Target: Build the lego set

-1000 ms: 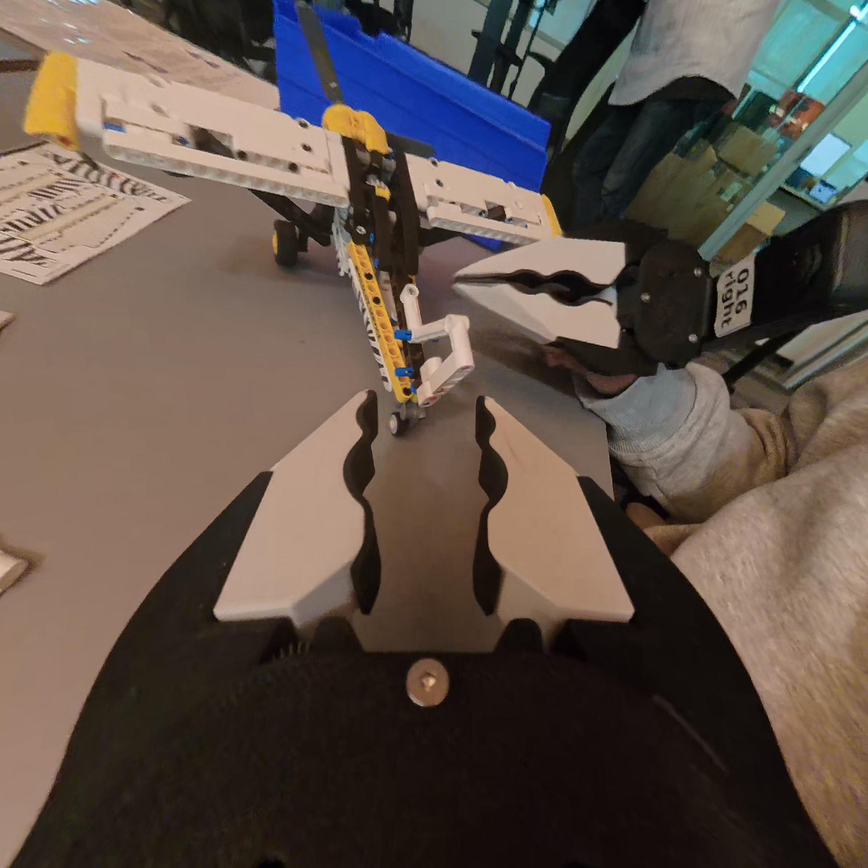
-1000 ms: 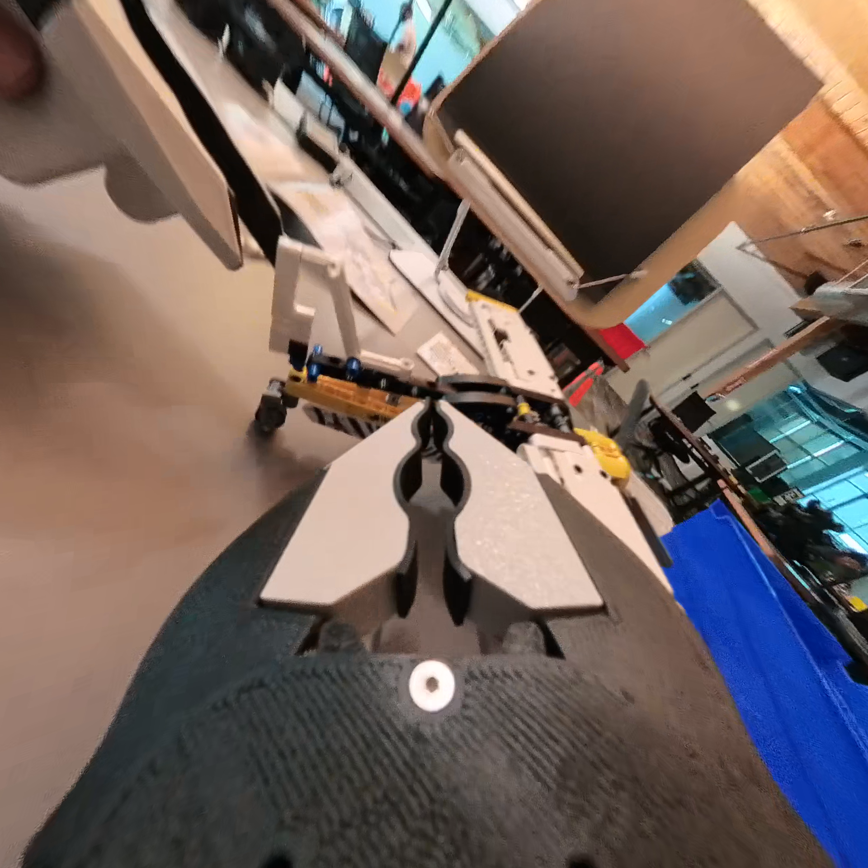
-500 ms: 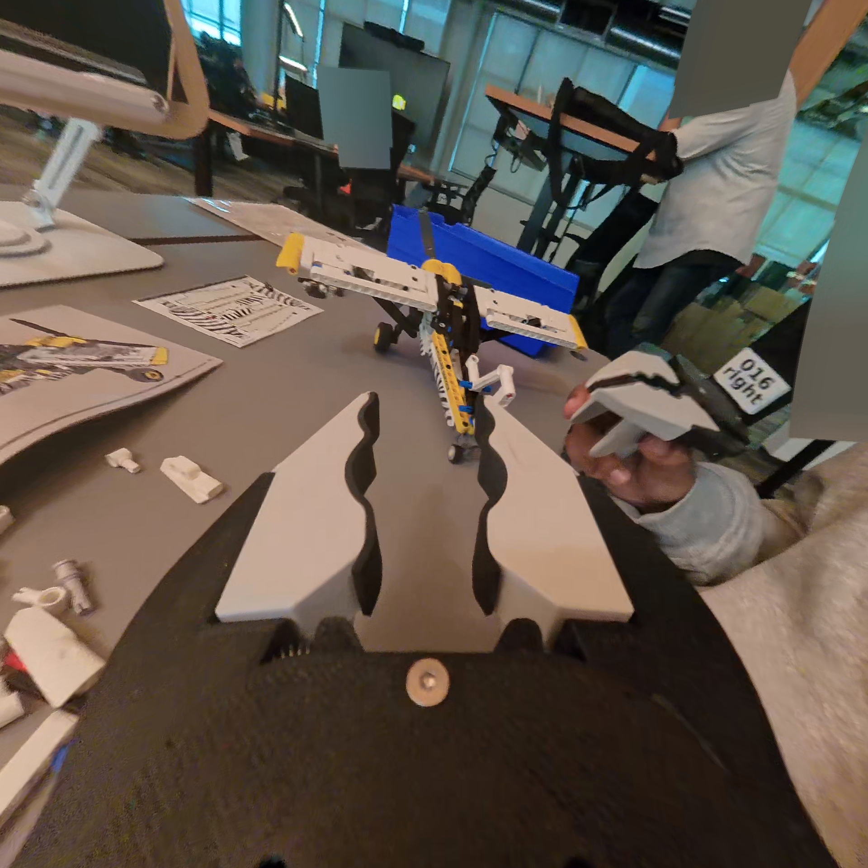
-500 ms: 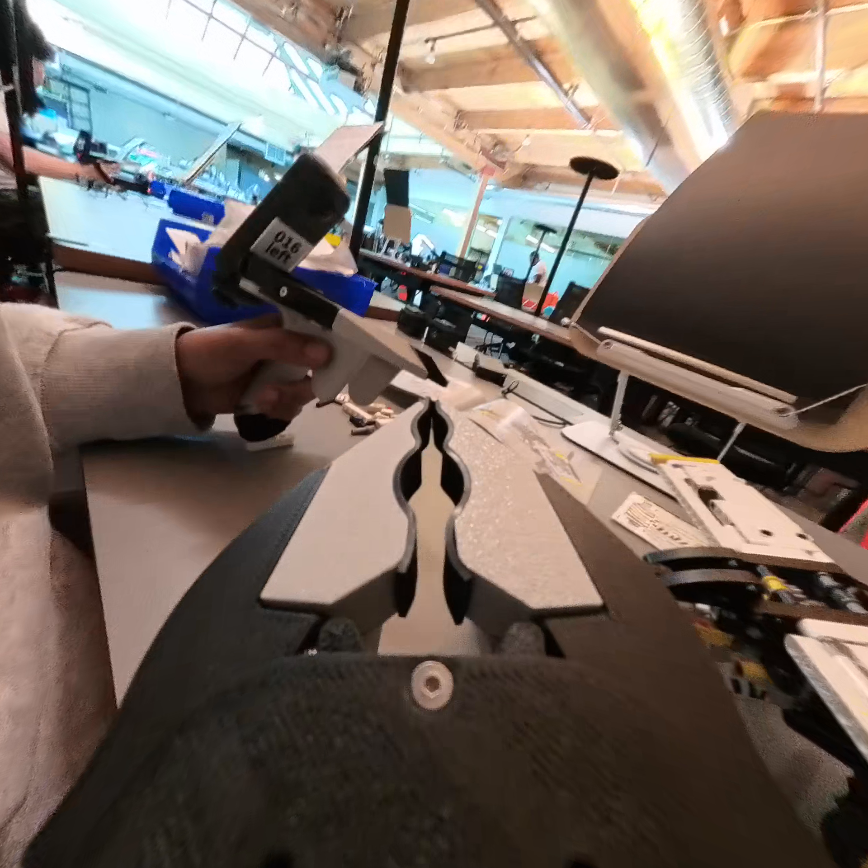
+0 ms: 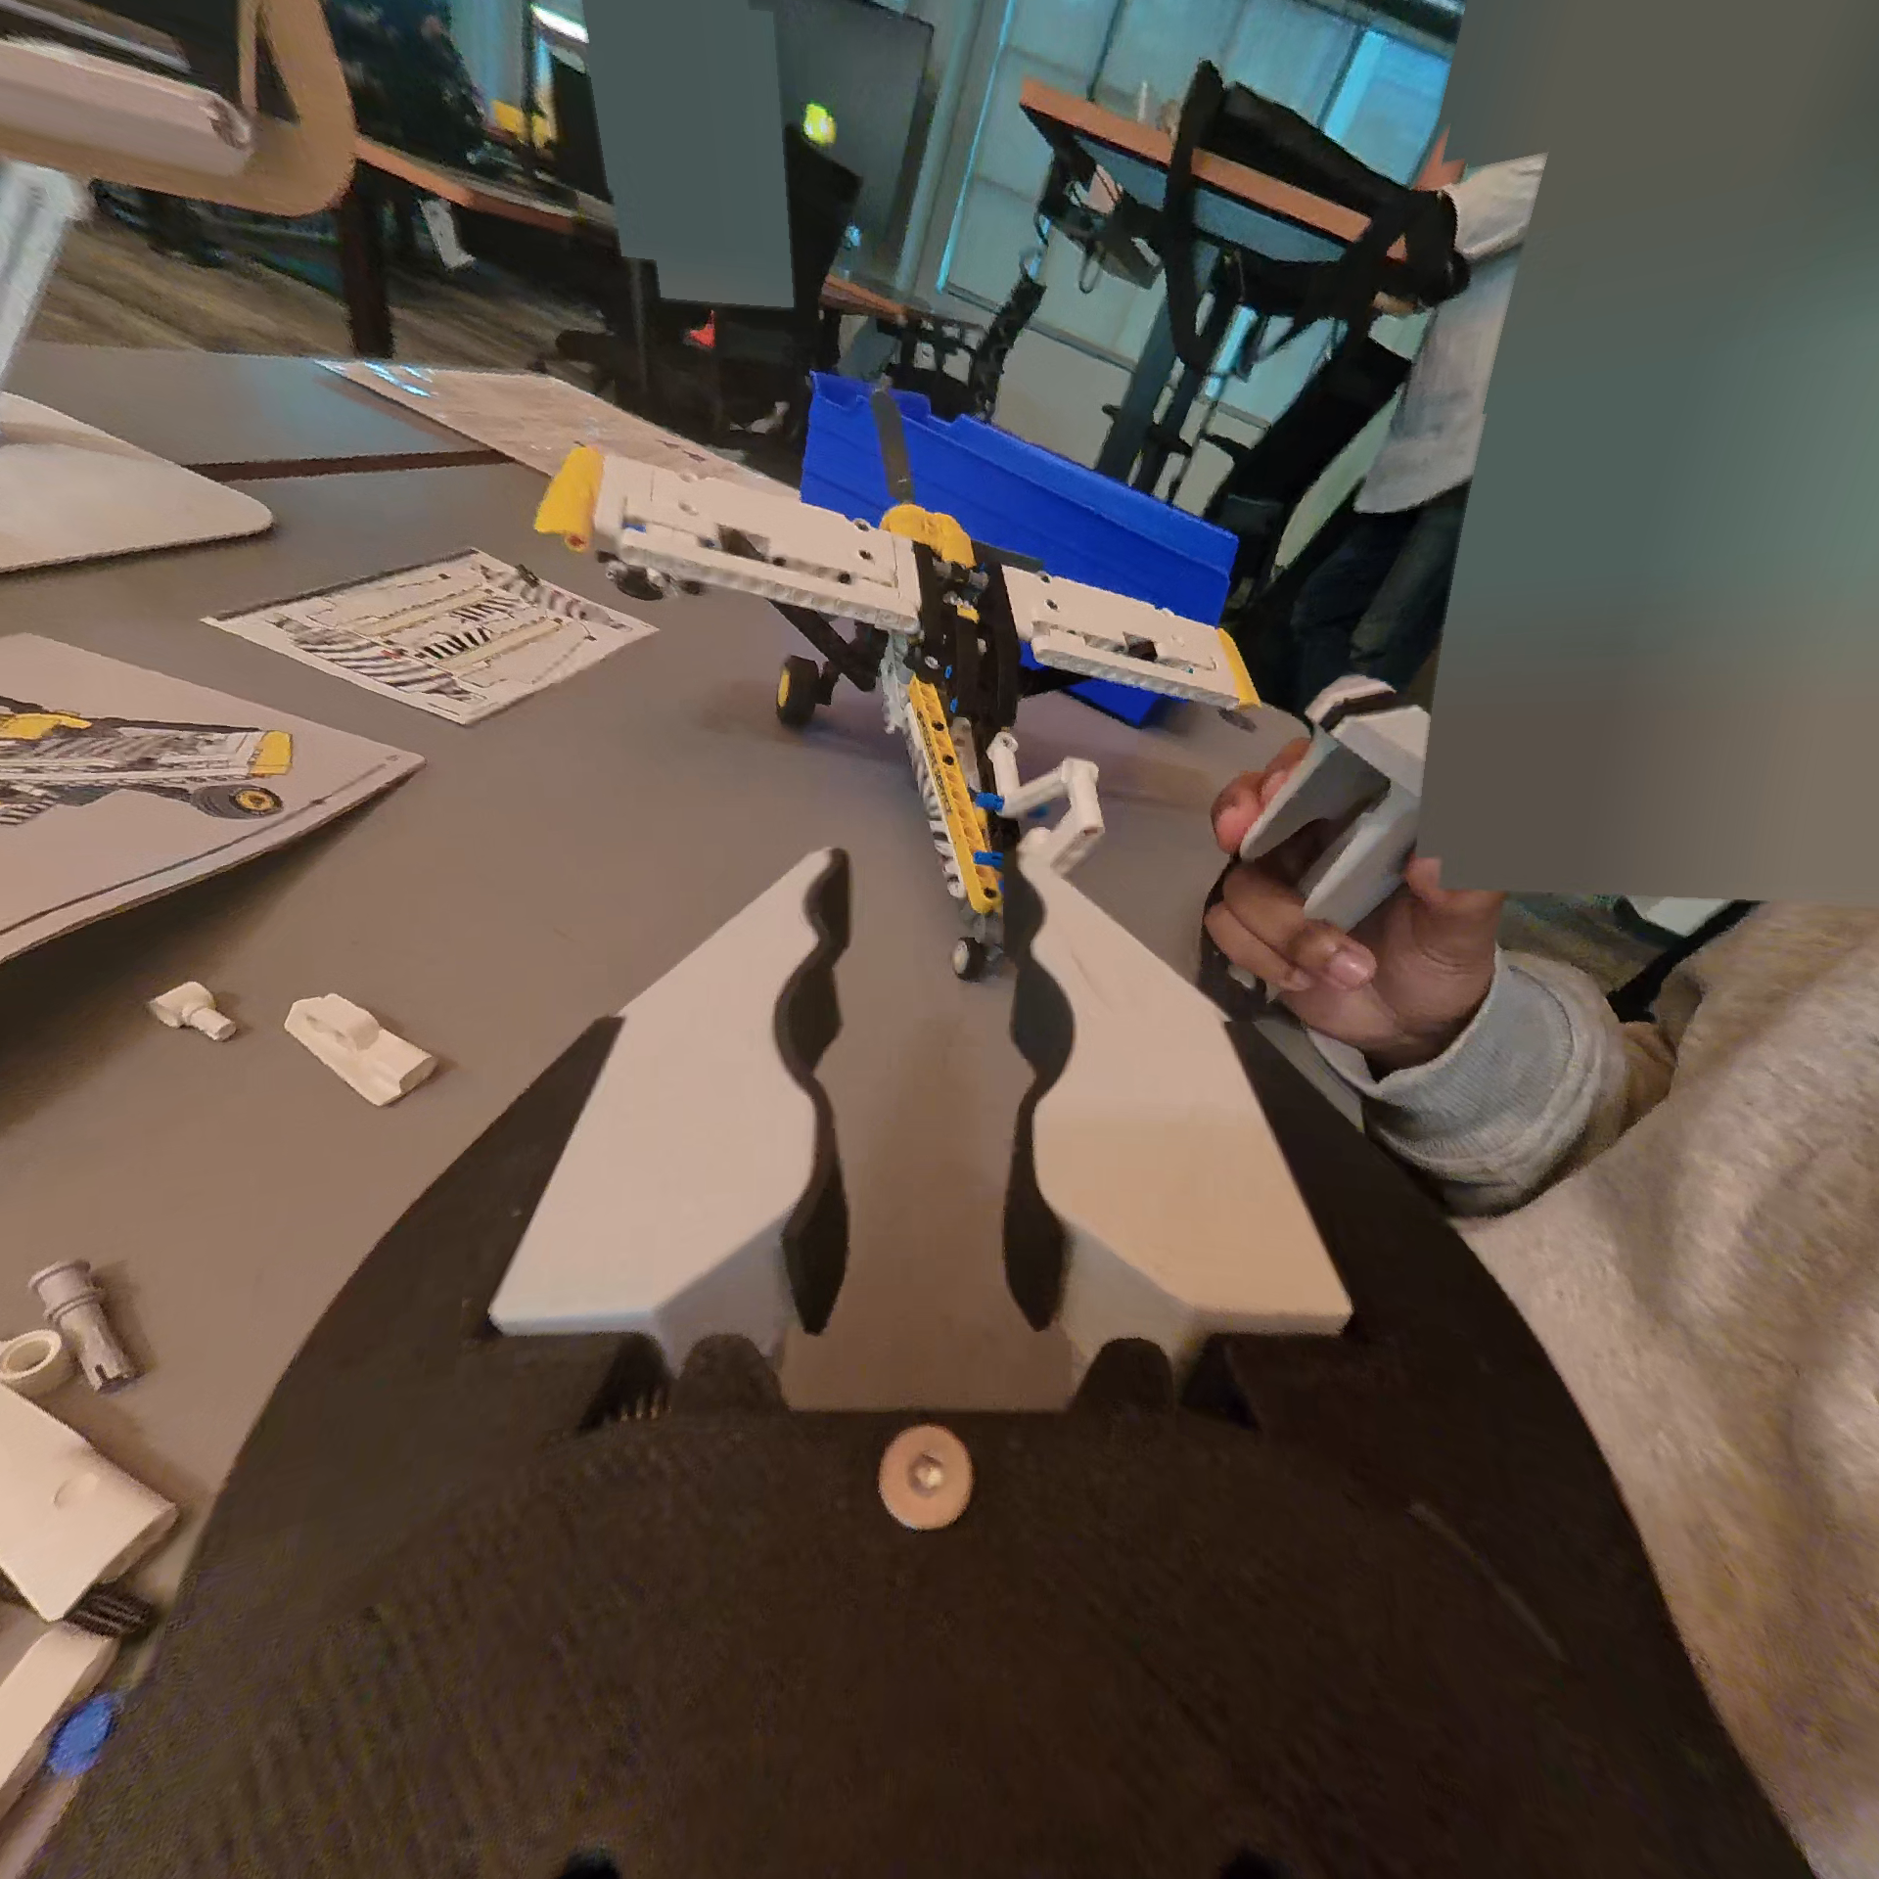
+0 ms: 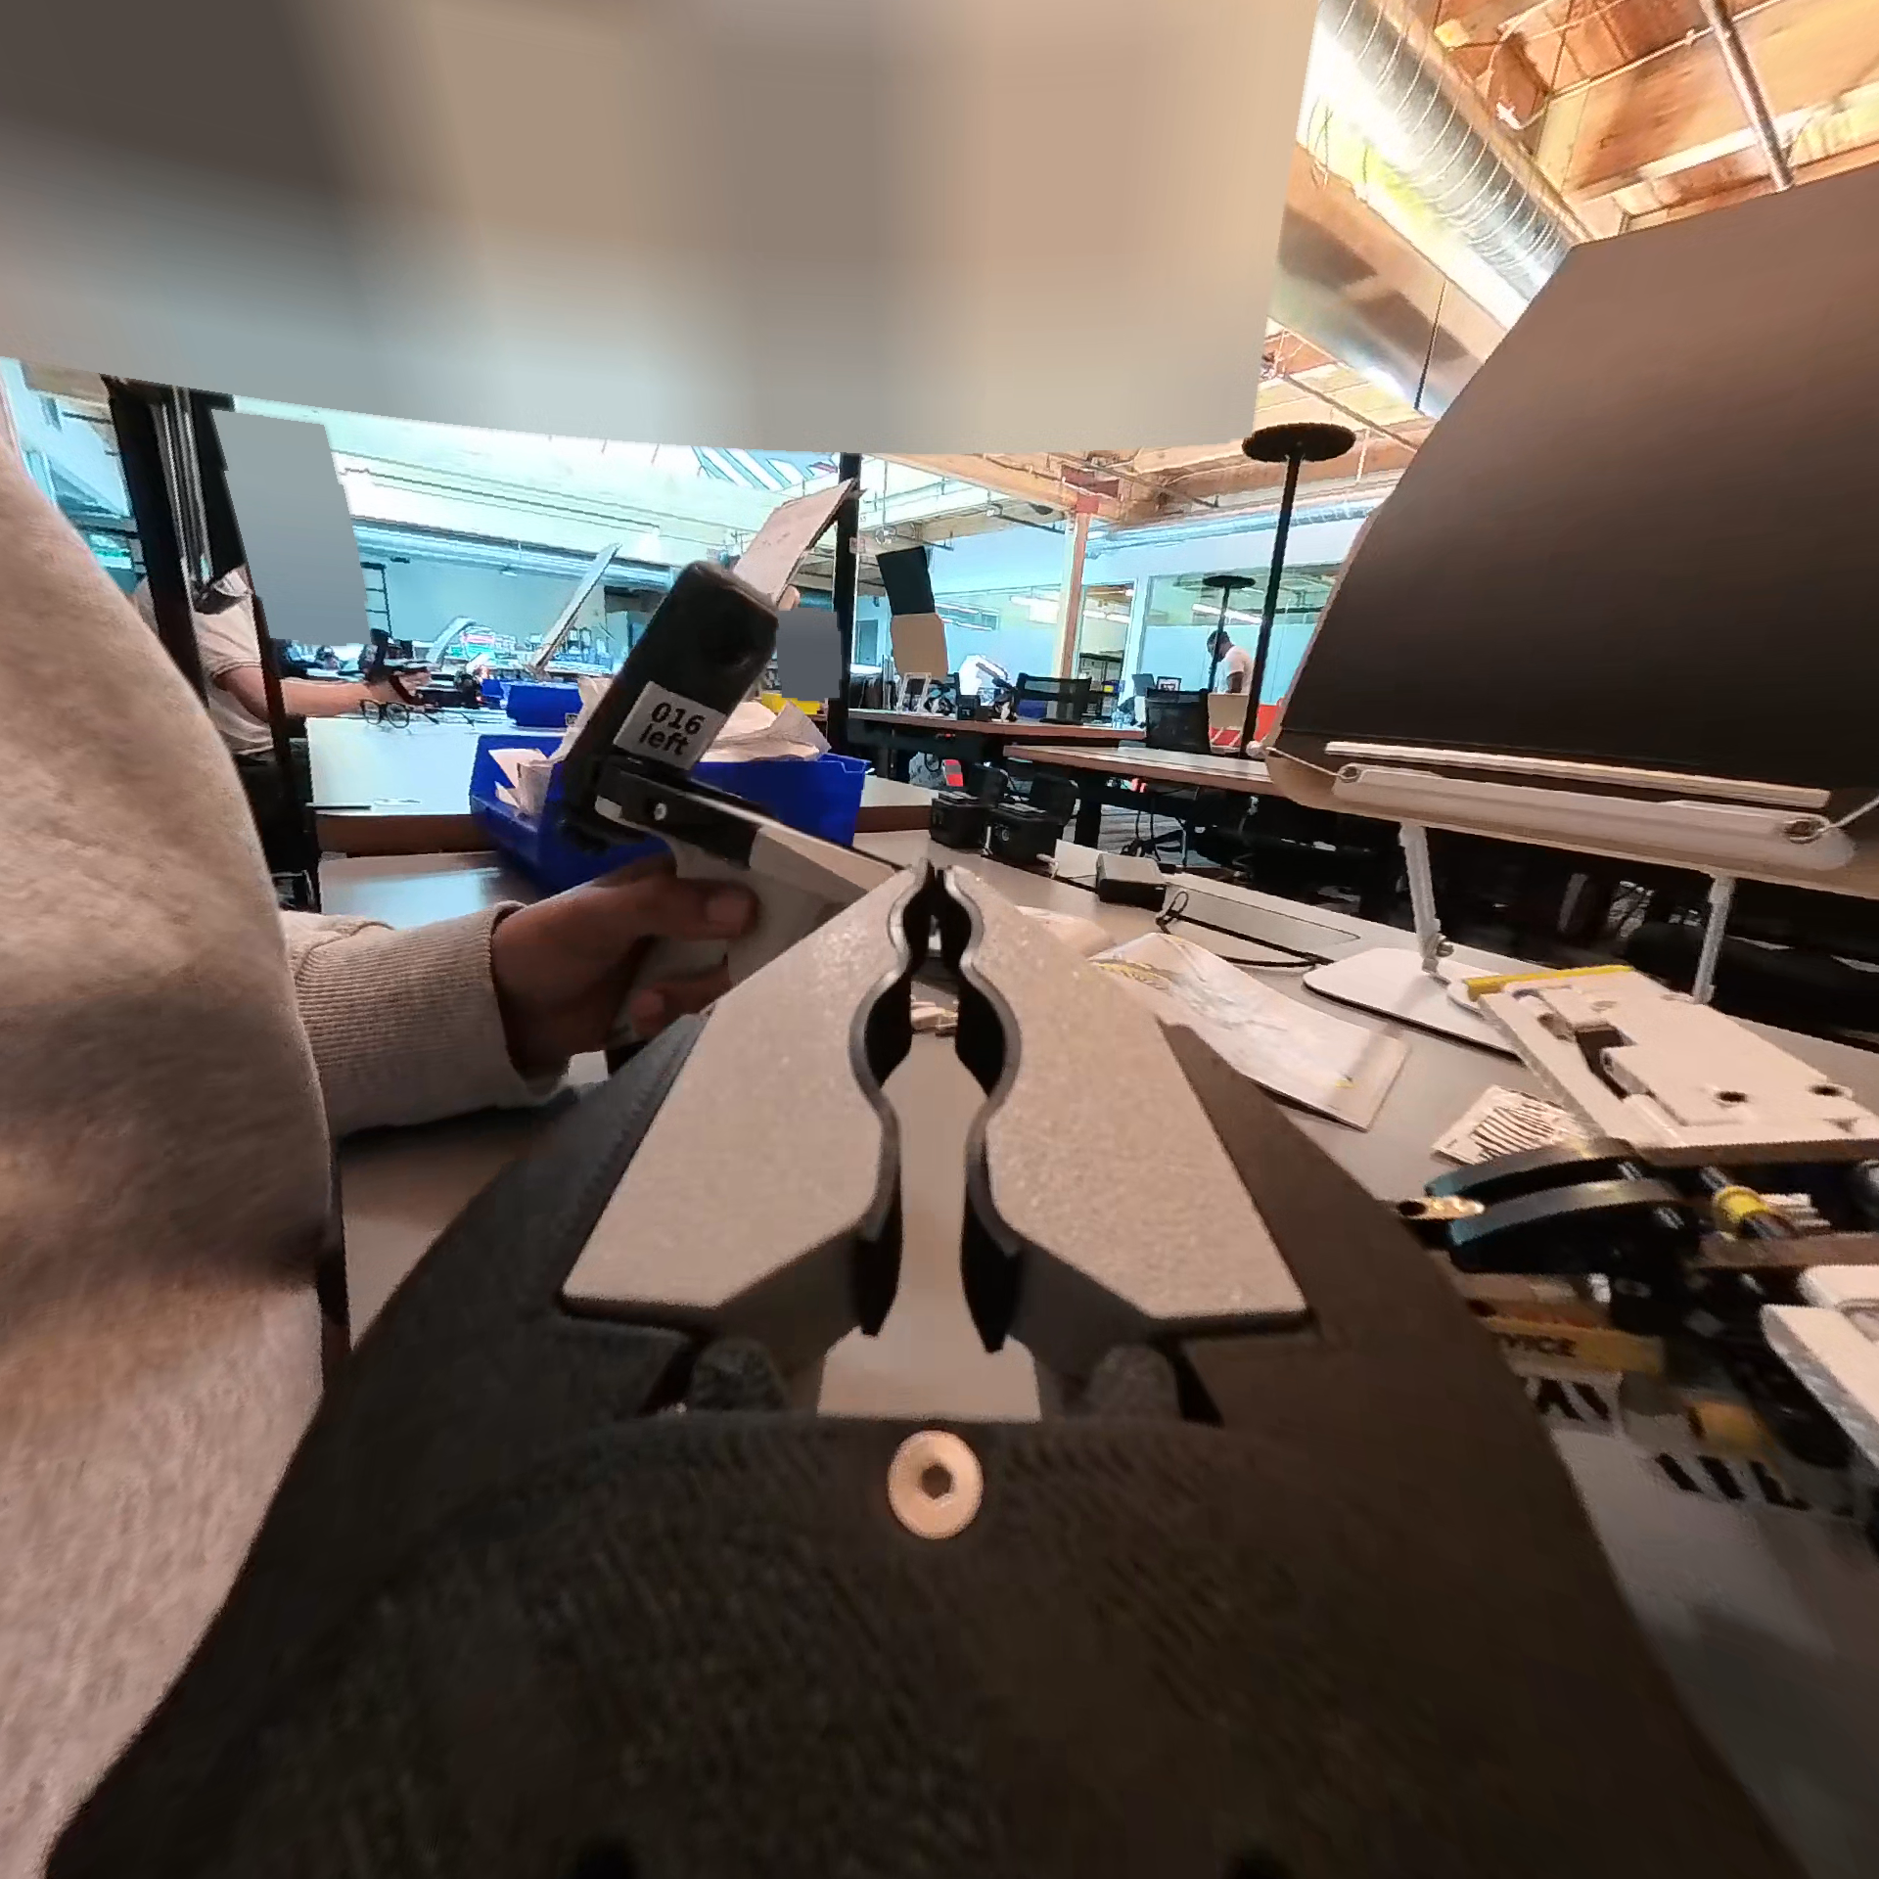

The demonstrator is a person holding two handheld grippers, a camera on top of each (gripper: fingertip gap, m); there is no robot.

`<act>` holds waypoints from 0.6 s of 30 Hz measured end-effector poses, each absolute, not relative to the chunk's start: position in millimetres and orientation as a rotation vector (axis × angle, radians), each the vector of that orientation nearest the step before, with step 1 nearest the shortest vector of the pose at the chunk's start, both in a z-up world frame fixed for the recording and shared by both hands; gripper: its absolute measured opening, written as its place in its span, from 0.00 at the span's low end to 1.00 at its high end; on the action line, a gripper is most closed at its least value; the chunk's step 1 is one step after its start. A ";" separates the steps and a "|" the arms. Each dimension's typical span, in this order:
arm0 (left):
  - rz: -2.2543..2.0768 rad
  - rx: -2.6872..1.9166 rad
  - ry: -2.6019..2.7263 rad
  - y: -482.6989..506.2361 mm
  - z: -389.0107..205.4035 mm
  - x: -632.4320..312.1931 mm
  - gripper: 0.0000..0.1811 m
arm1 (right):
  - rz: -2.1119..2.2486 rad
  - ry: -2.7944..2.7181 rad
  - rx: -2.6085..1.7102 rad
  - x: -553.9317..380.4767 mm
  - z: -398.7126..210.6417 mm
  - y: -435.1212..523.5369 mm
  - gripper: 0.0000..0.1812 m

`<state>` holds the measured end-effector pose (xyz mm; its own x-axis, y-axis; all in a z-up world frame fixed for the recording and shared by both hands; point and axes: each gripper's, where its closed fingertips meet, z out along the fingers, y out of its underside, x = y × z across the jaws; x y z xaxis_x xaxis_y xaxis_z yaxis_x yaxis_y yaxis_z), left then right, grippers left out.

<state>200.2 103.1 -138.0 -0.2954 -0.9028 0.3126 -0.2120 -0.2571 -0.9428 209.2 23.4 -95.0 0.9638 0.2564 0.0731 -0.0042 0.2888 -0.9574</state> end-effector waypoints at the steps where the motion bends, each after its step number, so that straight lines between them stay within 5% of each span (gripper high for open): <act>1: -1.606 -1.382 1.462 99.9 -139.4 199.3 0.12 | 0.171 -0.236 -1.271 208.2 -95.5 23.6 0.00; 18: -1.577 -1.324 1.427 103.3 -132.2 195.0 0.13 | 0.167 -0.231 -1.262 208.2 -94.5 24.4 0.00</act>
